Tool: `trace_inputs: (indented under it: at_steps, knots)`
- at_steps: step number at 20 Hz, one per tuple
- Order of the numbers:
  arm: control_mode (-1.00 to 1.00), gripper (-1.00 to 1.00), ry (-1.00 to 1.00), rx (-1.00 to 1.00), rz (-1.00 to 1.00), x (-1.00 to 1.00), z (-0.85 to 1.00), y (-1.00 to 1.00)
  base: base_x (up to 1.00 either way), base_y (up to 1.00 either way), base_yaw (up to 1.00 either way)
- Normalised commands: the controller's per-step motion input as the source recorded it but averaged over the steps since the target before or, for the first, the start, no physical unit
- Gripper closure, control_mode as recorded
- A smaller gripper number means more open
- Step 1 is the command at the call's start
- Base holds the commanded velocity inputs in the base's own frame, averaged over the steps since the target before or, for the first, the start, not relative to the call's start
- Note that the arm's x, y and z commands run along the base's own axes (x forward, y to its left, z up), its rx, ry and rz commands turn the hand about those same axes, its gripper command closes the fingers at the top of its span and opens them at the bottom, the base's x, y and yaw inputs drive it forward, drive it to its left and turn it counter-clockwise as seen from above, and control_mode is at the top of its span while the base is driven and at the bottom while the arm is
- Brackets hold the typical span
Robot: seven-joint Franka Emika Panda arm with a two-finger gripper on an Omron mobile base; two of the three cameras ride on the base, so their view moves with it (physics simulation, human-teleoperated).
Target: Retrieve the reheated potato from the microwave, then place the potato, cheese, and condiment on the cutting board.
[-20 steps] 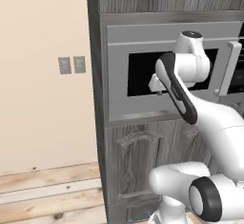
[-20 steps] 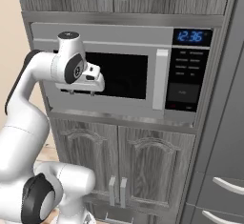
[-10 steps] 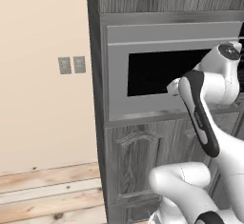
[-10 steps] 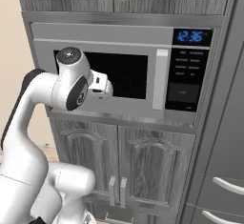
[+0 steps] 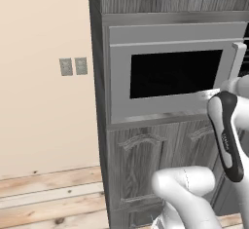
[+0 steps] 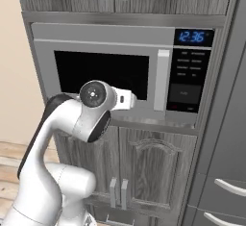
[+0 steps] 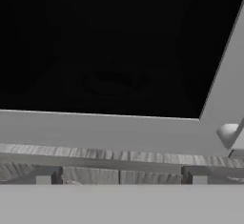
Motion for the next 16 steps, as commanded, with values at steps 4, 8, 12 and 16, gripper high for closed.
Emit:
trace_inputs:
  at_steps: [4, 8, 12, 16]
  knots:
    - [-1.00, -1.00, -0.01, 0.00, 0.00, 0.05, 0.28, -0.68, 0.00, 0.00, 0.00]
    - [-1.00, -1.00, 0.05, 0.00, 0.00, 0.13, 0.27, -0.64, 0.00, 0.00, 0.00]
    - [-1.00, -1.00, 0.15, 0.00, 0.00, 0.20, 0.28, -0.62, 0.00, 0.00, 0.00]
    - [-1.00, -1.00, 0.26, 0.00, 0.00, 0.29, 0.21, -0.54, 0.00, 0.00, 0.00]
